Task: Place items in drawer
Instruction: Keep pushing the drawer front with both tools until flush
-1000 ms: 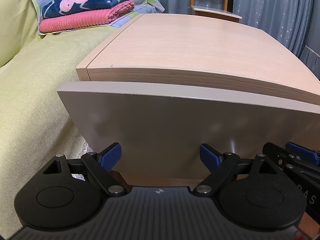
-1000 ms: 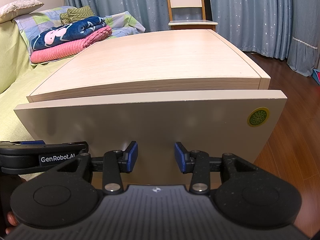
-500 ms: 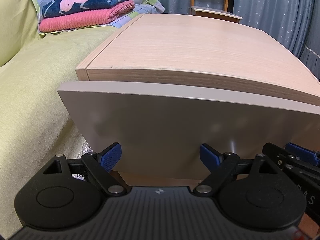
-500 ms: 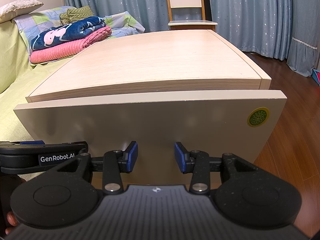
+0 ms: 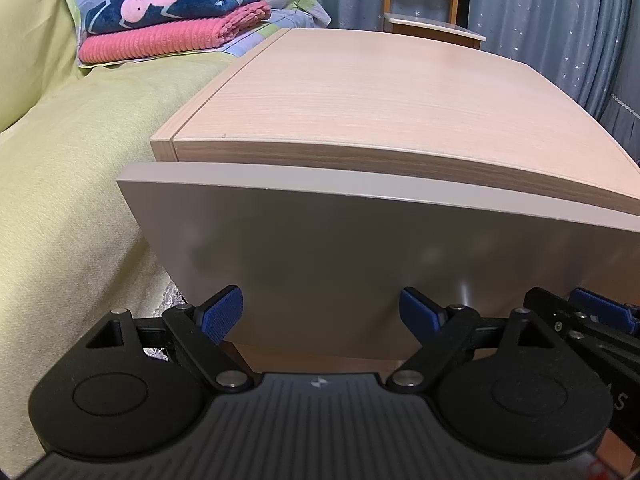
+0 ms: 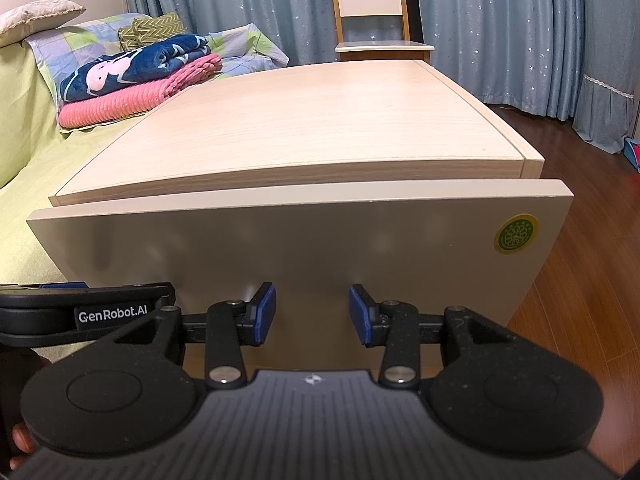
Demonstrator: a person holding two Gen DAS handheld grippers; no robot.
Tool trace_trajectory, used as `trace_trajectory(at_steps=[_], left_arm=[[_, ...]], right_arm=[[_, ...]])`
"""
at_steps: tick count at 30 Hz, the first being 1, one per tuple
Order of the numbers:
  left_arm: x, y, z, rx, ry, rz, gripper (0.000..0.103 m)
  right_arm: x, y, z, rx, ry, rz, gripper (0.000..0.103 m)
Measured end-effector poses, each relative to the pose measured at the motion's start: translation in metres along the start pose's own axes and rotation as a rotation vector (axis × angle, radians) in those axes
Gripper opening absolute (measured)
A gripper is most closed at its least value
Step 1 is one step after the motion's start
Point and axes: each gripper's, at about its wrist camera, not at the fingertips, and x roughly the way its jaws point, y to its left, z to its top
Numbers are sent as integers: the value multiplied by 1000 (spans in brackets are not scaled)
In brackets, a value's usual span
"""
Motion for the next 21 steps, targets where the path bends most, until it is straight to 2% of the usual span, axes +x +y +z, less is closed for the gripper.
trace_trajectory(at_steps=[21], left_arm=[[2,-2,2,-10,-8,1,88]], right_arm=[[4,-7,1,3,-11,-3,36]])
